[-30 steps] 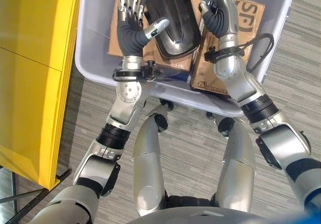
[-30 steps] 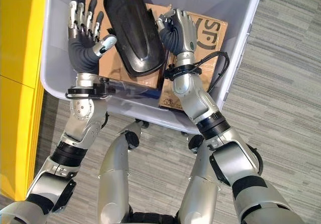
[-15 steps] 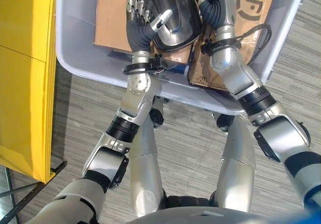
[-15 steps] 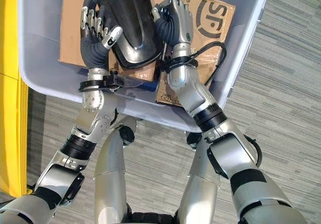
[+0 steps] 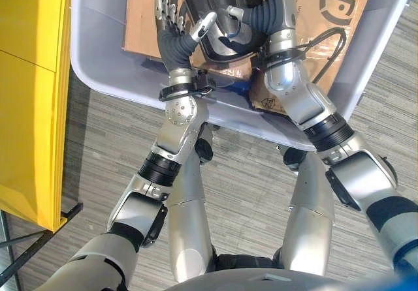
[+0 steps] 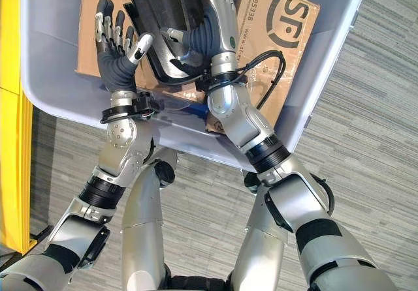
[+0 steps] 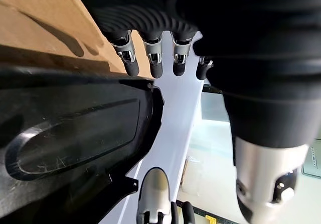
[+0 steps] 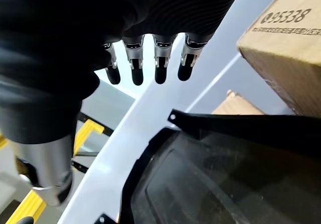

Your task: Move parts from the plastic box to the shelf.

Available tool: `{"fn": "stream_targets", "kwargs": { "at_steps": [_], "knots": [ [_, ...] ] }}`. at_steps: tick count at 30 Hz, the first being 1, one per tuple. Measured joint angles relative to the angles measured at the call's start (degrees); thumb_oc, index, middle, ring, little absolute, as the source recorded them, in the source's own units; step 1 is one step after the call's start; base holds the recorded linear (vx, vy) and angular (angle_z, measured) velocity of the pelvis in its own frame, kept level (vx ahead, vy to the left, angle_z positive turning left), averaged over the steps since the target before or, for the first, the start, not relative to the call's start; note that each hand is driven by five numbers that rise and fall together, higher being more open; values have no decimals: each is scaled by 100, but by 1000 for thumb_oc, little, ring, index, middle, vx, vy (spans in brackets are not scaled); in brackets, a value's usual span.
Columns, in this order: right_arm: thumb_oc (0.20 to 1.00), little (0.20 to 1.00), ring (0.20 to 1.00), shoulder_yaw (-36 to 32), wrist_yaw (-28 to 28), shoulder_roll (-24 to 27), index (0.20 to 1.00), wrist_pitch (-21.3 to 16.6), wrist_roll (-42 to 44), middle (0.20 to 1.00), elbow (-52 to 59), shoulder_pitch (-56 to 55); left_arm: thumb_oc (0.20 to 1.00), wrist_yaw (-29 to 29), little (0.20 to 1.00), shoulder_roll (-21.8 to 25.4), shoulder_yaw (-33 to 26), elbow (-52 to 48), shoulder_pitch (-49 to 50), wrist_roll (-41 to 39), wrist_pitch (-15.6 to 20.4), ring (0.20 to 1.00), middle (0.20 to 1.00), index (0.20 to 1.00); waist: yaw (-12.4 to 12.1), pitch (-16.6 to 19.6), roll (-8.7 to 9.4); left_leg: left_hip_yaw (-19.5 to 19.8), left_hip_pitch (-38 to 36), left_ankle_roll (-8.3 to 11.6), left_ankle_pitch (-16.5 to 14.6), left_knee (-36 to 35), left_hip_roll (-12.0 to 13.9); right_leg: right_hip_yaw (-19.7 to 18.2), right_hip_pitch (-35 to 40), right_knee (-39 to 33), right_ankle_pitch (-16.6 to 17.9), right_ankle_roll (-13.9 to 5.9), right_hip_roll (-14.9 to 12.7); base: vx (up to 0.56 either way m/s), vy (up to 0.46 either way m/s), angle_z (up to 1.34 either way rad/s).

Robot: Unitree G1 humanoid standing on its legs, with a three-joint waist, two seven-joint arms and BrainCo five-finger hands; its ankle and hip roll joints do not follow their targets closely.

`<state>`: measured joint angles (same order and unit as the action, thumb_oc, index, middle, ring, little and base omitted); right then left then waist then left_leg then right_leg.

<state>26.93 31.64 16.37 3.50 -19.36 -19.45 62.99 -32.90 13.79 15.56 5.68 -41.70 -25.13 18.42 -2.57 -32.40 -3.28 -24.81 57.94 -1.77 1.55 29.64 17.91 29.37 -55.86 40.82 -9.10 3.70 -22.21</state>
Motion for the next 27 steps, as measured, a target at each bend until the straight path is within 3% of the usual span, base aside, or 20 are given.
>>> {"fn": "stream_targets", "kwargs": {
  "at_steps": [5,9,12,18,21,27],
  "knots": [
    [1000,1000,1000,1,86,-3,1000,57,-12,1000,54,19,1000,5,1000,1,12,1,-1,-2,-14,1000,1000,1000,-15,-2,3,44,126,-56,-49,187,23,15,-74,159,-64,23,-66,12,-9,3],
    [1000,1000,1000,-9,384,-11,1000,369,67,1000,33,3,1000,2,1000,-7,15,2,12,-4,-26,1000,1000,1000,-4,-2,3,46,149,-79,-75,245,25,9,-85,183,-62,20,-86,0,0,0],
    [1000,1000,1000,-186,670,-72,1000,505,556,1000,-10,-40,1000,1,1000,-8,16,12,8,-4,-25,1000,1000,1000,8,-1,4,35,255,-80,-79,255,23,-13,-196,184,-50,7,-90,15,39,-1],
    [1000,1000,1000,-289,917,-326,1000,278,1430,1000,-145,-2,1000,2,1000,-99,15,19,-26,-4,-23,1000,1000,1000,25,0,3,15,267,-102,-96,261,22,-27,-225,179,-48,4,-95,1,7,0],
    [1000,1000,1000,-275,930,-415,1000,176,1464,1000,-240,-25,1000,6,1000,-140,20,20,-33,-4,-23,1000,1000,1000,19,0,3,12,274,-108,-97,261,20,-27,-231,171,-48,4,-95,0,0,0],
    [1000,1000,1000,-280,937,-408,1000,45,1462,1000,-208,-36,1000,133,1000,-153,31,21,-35,-11,-478,1000,1000,1000,40,1,4,8,302,-102,-103,261,21,-36,-275,168,-48,4,-94,0,0,0]
  ]
}}
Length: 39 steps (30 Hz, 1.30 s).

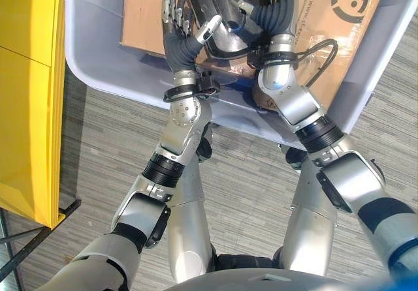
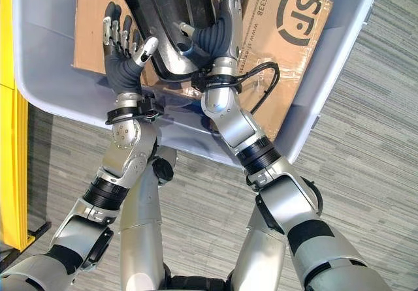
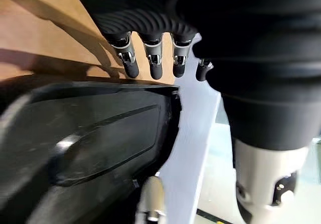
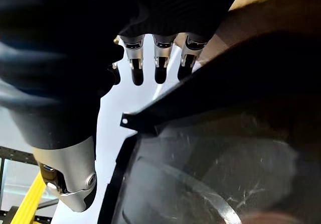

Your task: Move parts from the plastic box to the shelf.

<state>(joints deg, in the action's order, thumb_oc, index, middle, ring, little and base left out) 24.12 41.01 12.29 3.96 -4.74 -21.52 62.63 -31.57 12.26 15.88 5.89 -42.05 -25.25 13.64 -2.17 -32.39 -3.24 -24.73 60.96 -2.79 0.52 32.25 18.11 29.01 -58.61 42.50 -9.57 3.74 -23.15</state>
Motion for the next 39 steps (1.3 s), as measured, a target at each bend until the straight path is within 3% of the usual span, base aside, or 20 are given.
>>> {"fn": "stream_targets", "kwargs": {
  "at_steps": [4,9,13,36,37,38,39],
  "knots": [
    [1000,1000,1000,26,-88,8,1000,4,1,1000,25,4,1000,-13,1000,19,31,52,-153,-68,-461,1000,1000,1000,37,1,0,-17,9,-30,-11,52,16,-23,-14,3,8,-12,2,-1,0,-1],
    [1000,1000,1000,106,-261,-3,1000,1,21,1000,17,59,1000,-761,1000,50,-3,325,-449,-113,-698,1000,1000,1000,104,12,22,-131,-2,-77,-71,112,47,-145,-73,-48,89,-47,30,-1,-15,-7],
    [1000,1000,1000,151,-306,-14,1000,7,257,1000,-155,203,1000,-959,1000,80,-21,764,-773,-122,-704,1000,1000,1000,113,18,35,-134,-5,-78,-74,143,82,-157,-73,-48,97,-39,56,0,-28,-4],
    [1000,1000,1000,325,-487,14,1000,-48,566,1000,-421,459,1000,-970,1000,59,-28,779,-1013,-603,-720,1000,1000,1000,210,26,141,-182,2,-83,-117,147,97,-186,-56,-224,246,-69,108,-1,-6,0],
    [1000,1000,1000,325,-489,4,1000,-59,565,1000,-421,445,498,-970,498,49,-28,776,-1038,-725,-711,498,498,498,230,24,153,-188,2,-88,-121,154,97,-196,-57,-232,251,-72,109,0,0,0],
    [1000,1000,1000,325,-489,8,1000,-66,561,1000,-420,436,253,-967,253,51,-33,776,-1059,-755,-711,253,253,253,236,24,154,-193,2,-94,-126,161,97,-204,-57,-239,250,-72,109,0,0,0],
    [1000,1000,1000,327,-483,3,1000,-65,562,1000,-419,434,200,-967,200,45,-67,785,-1059,-801,-711,200,200,200,245,24,154,-195,2,-94,-134,169,97,-213,-58,-245,247,-72,111,0,0,0]
  ]
}}
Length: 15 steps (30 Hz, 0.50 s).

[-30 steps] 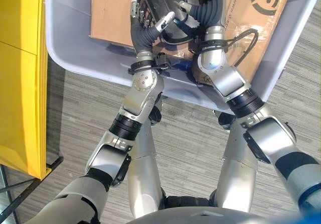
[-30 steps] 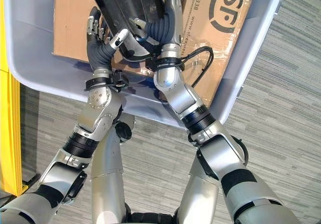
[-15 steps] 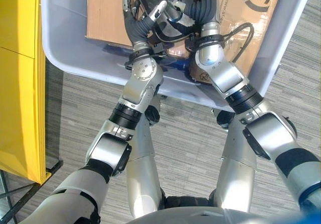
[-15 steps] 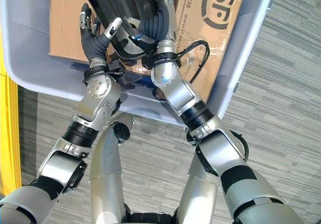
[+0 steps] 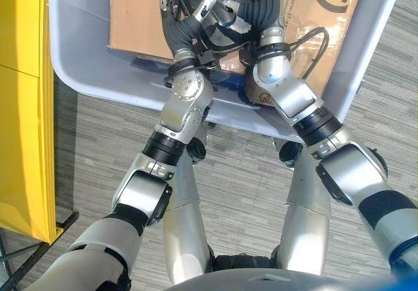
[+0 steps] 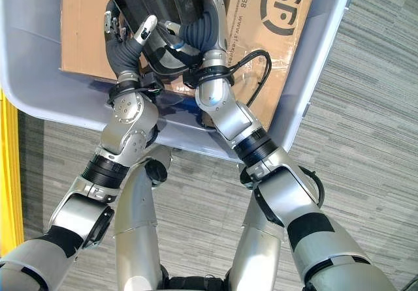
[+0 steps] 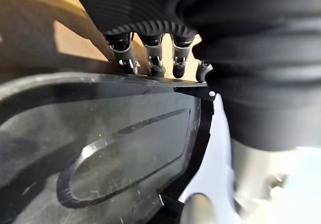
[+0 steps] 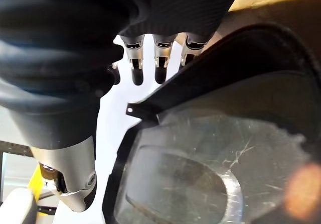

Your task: Move parts from the plastic box to the shelf.

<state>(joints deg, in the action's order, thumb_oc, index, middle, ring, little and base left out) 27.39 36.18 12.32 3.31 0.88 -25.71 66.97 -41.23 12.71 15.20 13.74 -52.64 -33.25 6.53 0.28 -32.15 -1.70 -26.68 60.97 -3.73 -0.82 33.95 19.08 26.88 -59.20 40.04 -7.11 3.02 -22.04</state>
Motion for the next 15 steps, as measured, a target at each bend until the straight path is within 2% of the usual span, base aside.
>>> {"fn": "stream_targets", "kwargs": {
  "at_steps": [5,15],
  "knots": [
    [1000,1000,1000,-27,7,13,1000,-4,0,1000,53,-70,200,6,200,3,-200,104,-32,-456,42,200,200,200,19,1,4,-88,-3,-31,-61,42,0,-93,-45,-46,40,-66,1,2,1,-3],
    [1000,1000,1000,-188,221,-5,1000,-250,6,1000,355,-212,200,-13,200,-47,-193,117,31,-453,116,200,200,200,69,-1,9,-178,-18,-109,-185,135,2,-185,-38,-153,171,-164,10,-3,1,-2]
  ]
}}
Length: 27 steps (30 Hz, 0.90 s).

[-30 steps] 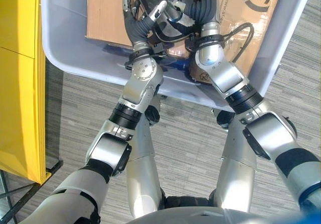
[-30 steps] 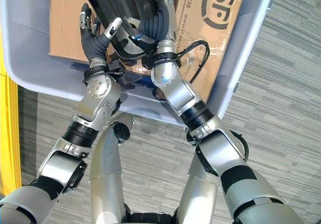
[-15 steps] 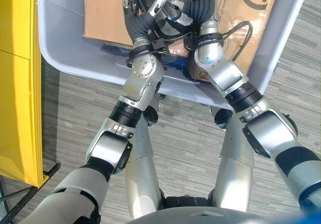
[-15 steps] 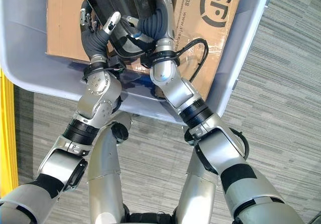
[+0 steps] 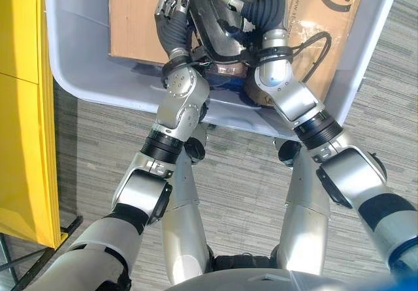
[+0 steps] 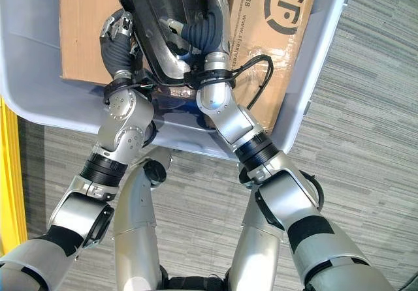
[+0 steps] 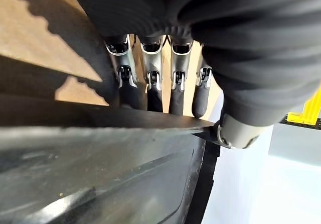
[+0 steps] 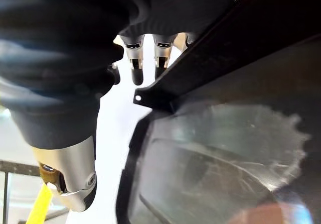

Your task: Move parts from the plastic box to the shelf.

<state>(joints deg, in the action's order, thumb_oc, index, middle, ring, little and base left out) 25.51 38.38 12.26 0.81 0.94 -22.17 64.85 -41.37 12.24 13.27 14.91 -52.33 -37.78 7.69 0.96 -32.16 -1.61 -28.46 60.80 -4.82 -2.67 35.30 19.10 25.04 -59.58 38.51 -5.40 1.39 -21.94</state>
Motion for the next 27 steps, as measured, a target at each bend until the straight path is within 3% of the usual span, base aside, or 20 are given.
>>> {"fn": "stream_targets", "kwargs": {
  "at_steps": [16,27],
  "knots": [
    [1000,1000,1000,-57,140,-5,1000,89,49,1000,149,-94,200,-113,200,-67,28,11,132,-138,67,200,200,200,157,4,75,-131,-130,-28,-93,88,43,-97,55,-59,82,-6,17,-7,-6,-3],
    [1000,1000,1000,-89,189,-14,1000,322,-4,1000,306,-307,200,-110,200,76,0,-392,835,546,138,200,200,200,75,1,72,-157,-323,-32,-33,-69,54,-59,225,-117,82,42,83,-8,-7,-1]
  ]
}}
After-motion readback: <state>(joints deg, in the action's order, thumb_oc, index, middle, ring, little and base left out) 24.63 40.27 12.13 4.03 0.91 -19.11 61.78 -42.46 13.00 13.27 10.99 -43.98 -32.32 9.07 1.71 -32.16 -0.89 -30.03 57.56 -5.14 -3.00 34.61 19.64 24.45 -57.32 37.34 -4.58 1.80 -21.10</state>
